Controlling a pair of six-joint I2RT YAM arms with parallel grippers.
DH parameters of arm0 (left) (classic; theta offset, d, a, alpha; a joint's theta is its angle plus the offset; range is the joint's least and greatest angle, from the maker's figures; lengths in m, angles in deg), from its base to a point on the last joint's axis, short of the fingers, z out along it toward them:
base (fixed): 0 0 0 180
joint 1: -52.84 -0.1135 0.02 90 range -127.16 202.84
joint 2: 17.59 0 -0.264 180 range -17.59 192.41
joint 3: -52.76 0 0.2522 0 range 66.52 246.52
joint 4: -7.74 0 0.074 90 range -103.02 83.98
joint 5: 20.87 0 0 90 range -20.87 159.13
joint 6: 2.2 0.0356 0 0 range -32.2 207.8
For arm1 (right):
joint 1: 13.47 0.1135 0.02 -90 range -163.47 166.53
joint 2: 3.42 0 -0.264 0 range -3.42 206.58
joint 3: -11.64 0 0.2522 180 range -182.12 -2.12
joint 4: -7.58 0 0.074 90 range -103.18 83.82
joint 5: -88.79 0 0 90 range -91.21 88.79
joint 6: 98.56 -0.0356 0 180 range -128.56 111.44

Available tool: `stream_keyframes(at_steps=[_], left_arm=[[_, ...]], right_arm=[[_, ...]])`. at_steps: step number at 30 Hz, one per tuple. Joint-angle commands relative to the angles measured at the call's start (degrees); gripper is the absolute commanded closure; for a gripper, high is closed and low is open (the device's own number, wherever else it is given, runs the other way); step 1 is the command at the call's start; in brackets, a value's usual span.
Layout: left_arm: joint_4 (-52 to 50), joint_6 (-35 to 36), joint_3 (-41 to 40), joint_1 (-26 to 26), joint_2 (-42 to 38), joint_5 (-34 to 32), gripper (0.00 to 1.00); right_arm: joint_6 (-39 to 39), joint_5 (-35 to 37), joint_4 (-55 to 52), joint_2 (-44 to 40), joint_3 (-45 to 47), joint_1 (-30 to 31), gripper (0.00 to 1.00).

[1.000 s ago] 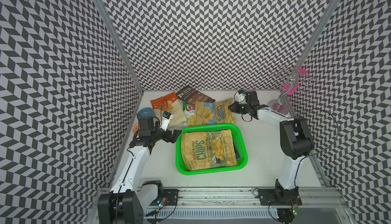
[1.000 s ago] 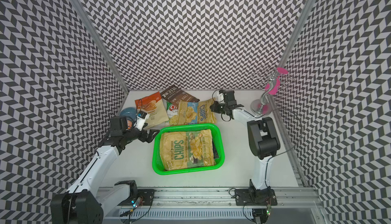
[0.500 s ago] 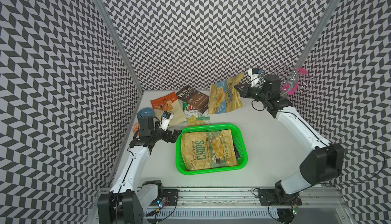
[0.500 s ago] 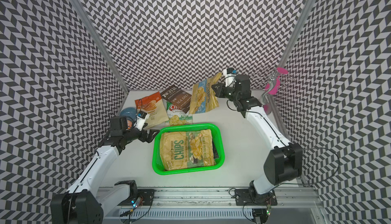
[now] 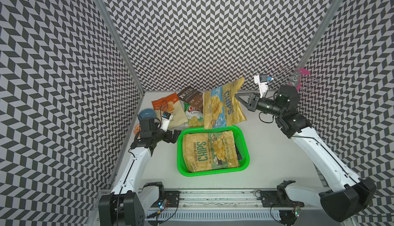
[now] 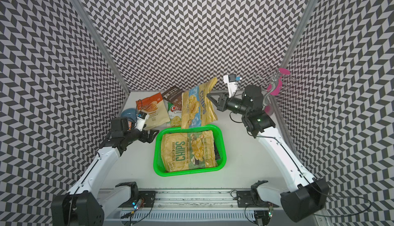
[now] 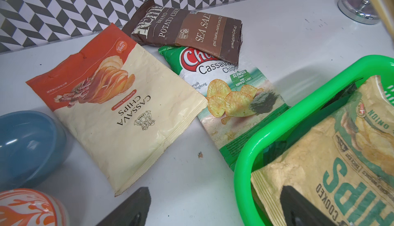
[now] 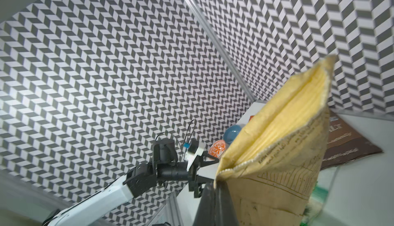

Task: Put the potato chips into the basket
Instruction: Place the potato chip in the basket.

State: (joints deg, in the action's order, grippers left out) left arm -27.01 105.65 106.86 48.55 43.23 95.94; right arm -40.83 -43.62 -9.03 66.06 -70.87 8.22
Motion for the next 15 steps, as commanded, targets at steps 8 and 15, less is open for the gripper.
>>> stream_keyframes(at_steps=[8,15], left_arm=[[1.2,-0.8,-0.2,-0.4,0.4,-0.4,0.01],[1.0,-0.8,0.0,-0.4,0.2,-0.4,0.01]], right_arm=[[-10.9,-3.9,21.9,-6.3,18.6,13.0,1.0],[-15.7,-1.6,28.5,-4.3,23.3,19.0,1.0]])
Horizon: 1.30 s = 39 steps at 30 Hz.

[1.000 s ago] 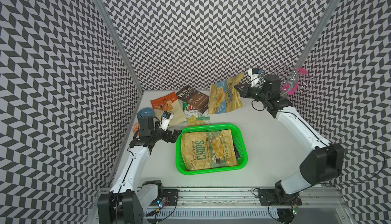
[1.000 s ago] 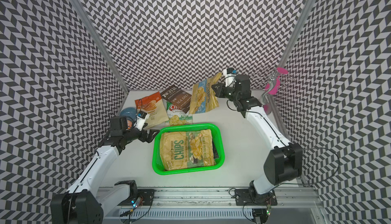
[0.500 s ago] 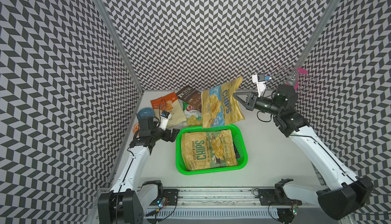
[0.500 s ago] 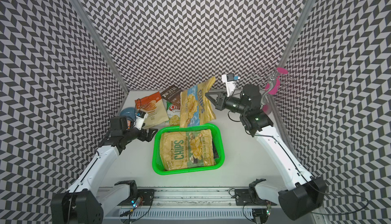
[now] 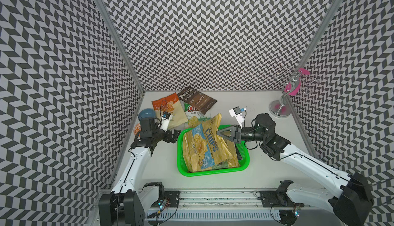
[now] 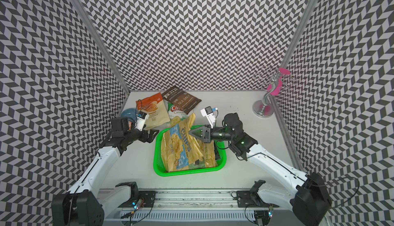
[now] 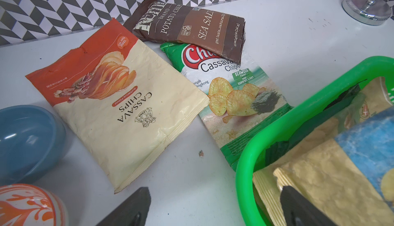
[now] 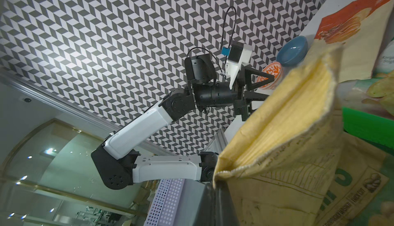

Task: Put the potato chips into the basket
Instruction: Place the potato chip in the basket.

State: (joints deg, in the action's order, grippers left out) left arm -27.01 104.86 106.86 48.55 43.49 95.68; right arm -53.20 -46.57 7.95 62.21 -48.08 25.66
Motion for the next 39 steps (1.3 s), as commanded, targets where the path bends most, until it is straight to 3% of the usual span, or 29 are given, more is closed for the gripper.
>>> stream_keyframes(at_steps=[1,13,25,27,31,35,39], left_arm=[[1.0,0.0,0.0,-0.4,-0.2,-0.2,0.01],[1.0,-0.1,0.0,-0.4,-0.4,0.0,0.01],[1.0,0.1,-0.1,-0.4,-0.4,0.1,0.01],[0.9,0.2,-0.2,-0.4,-0.5,0.3,0.01],[0.8,0.2,-0.1,-0.4,-0.3,0.4,0.01],[0.8,0.3,-0.1,-0.4,-0.3,0.5,0.01],[0.8,0.3,-0.2,-0.4,-0.2,0.6,0.01]], right_arm=[[-4.4,1.9,12.8,-0.5,1.4,2.1,1.0],[-14.5,8.4,24.1,-2.1,10.9,5.3,1.0],[-6.9,15.6,7.8,-7.4,12.4,5.2,1.0],[-4.5,15.9,4.5,-7.3,12.3,5.2,0.93],[0.1,21.2,-5.0,-8.9,11.5,5.2,0.65],[5.4,31.6,-15.2,-13.4,9.1,5.1,0.5],[9.8,40.5,-21.3,-17.8,7.2,5.1,0.44]])
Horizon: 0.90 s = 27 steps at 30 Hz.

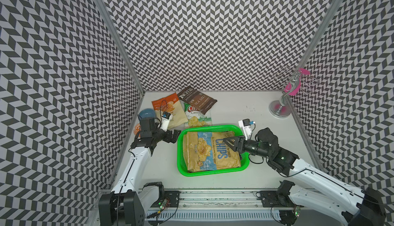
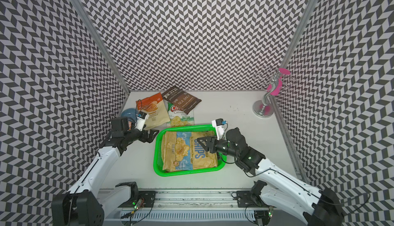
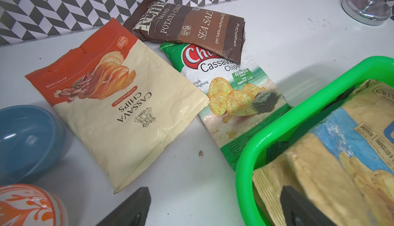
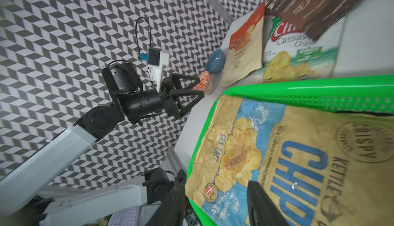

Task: Put the potato chips into the basket
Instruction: Place the potato chip in the basket.

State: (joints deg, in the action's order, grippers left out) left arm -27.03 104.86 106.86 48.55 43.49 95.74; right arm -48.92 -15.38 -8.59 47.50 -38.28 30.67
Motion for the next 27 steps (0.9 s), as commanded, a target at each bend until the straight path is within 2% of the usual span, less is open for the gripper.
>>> stream_keyframes(at_steps=[1,4,7,10,18,27], left_arm=[[0.8,0.3,-0.1,-0.4,-0.3,0.6,0.01],[0.7,0.5,-0.1,-0.3,-0.2,0.9,0.01],[0.5,0.7,-0.2,-0.3,-0.2,1.4,0.01],[0.4,0.9,-0.2,-0.3,-0.3,1.6,0.01],[0.4,1.0,-0.2,-0.3,0.1,2.0,0.01],[1.2,0.7,0.2,-0.3,0.4,-1.3,0.01]], right_arm=[[6.3,9.5,-4.8,-3.7,-2.8,0.1,0.42],[7.2,3.8,-1.6,-2.2,-2.7,0.1,0.4],[7.5,-5.5,3.3,2.5,-2.6,0.1,0.38],[7.8,-10.8,4.8,7.9,-3.7,0.2,0.36],[8.9,-13.2,7.5,15.4,-5.2,0.2,0.33],[13.7,-10.3,0.5,16.1,-8.1,-0.1,0.29]])
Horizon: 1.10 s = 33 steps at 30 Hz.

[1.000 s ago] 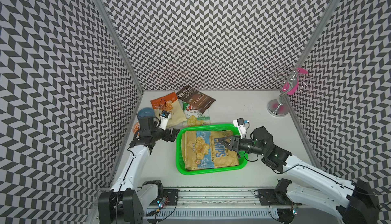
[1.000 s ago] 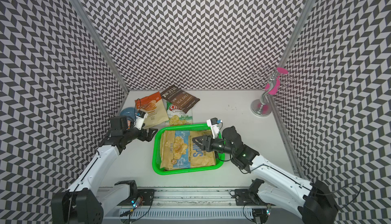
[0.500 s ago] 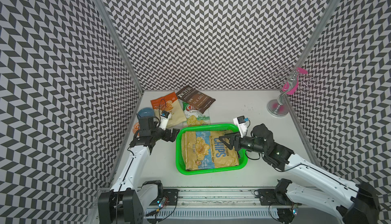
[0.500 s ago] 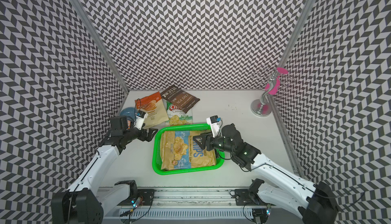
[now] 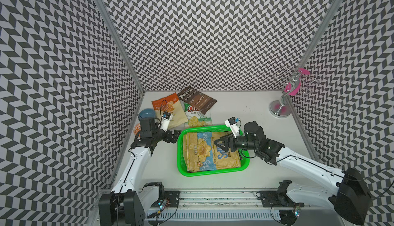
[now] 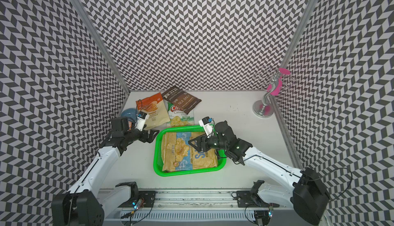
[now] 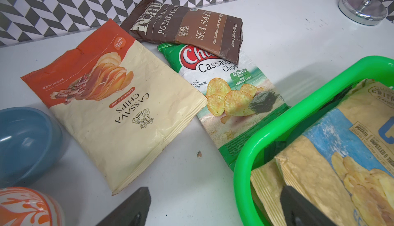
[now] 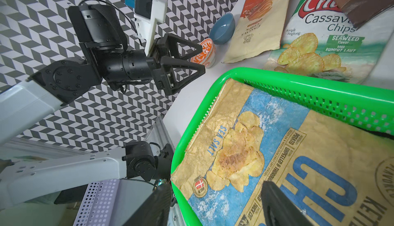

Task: Put the potato chips into the basket
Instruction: Place the potato chip in the basket.

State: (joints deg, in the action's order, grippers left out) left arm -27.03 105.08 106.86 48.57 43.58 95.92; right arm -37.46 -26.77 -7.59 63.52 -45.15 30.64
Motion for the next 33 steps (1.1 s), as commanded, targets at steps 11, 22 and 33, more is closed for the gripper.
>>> stream_keyframes(at_steps=[11,22,33], left_arm=[[1.2,0.5,1.1,-0.3,1.9,-5.4,0.01],[4.1,-3.6,0.7,-1.4,3.6,-15.6,0.01],[2.5,0.3,6.3,-1.7,10.6,-12.1,0.01]], right_arm=[[3.4,3.7,2.4,-2.0,-0.1,-1.2,0.29],[1.4,3.0,-0.3,-0.8,-6.2,-4.0,0.29],[-2.4,-0.9,-1.5,0.9,-9.5,-10.9,0.29]])
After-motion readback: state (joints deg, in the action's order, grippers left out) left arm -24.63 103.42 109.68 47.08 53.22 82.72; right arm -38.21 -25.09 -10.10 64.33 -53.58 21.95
